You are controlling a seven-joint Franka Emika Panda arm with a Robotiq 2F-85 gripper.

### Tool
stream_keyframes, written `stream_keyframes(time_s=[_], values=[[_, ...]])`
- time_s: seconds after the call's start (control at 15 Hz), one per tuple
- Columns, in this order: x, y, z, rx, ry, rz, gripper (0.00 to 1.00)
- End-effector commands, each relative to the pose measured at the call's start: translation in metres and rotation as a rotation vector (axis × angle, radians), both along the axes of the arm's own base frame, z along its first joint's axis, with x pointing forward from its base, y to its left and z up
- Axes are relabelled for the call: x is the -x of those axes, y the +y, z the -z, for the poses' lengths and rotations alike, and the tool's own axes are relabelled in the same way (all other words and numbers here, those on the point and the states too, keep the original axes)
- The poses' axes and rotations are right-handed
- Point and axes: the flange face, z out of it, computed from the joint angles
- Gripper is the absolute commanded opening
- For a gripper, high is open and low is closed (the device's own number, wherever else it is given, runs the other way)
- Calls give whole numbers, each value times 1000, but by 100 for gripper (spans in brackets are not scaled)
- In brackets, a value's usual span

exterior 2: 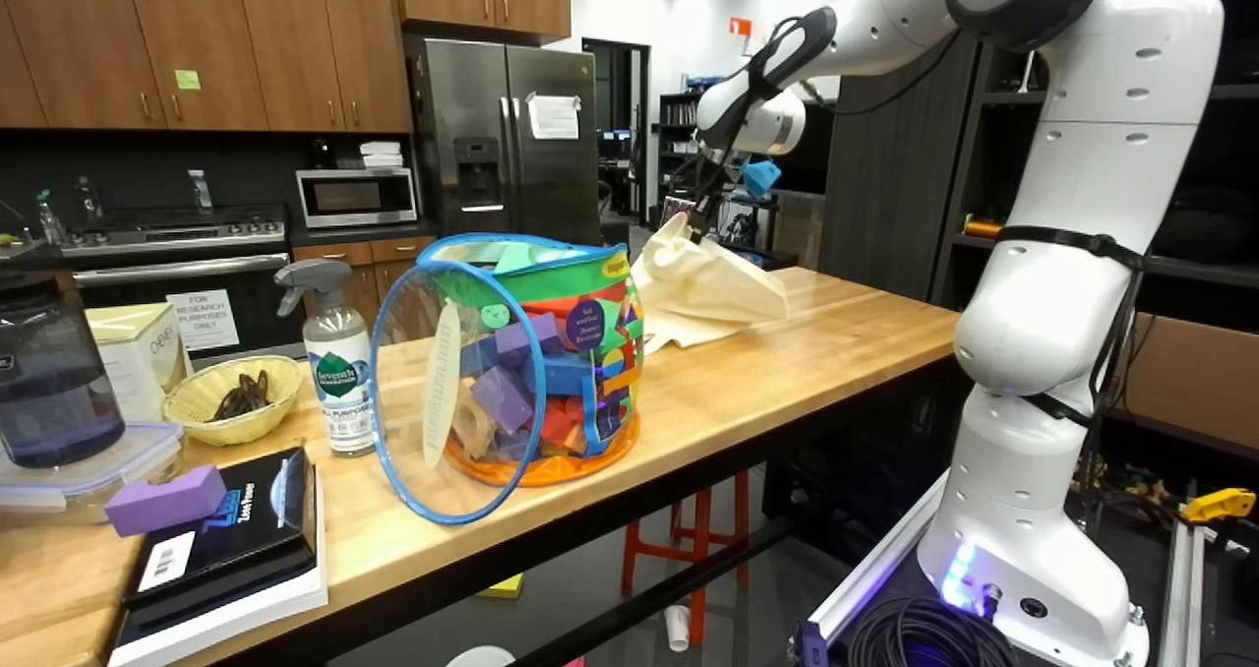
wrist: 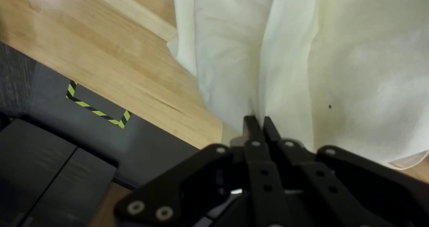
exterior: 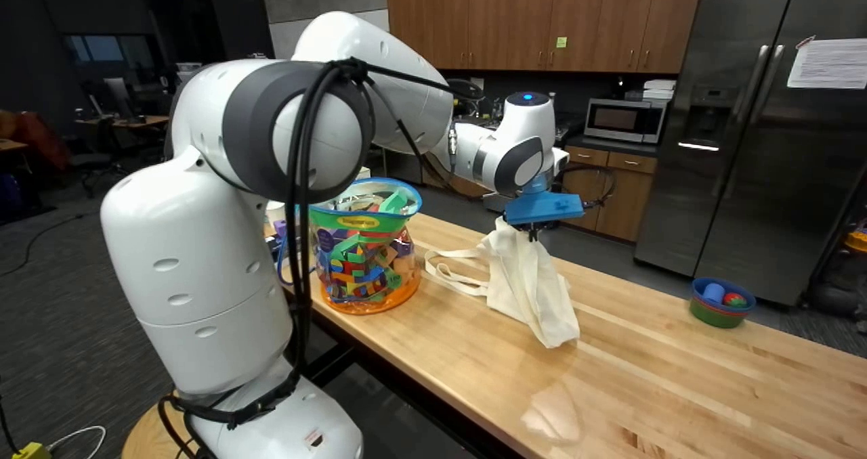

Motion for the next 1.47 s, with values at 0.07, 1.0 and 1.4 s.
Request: stream_keyframes(time_s=[0.07,1.0,1.4], values=[[15,-41,-13,3,-2,126,1],[89,-148,-34,63,-5,411,1],[130,-173,-22,52,20,506,1]])
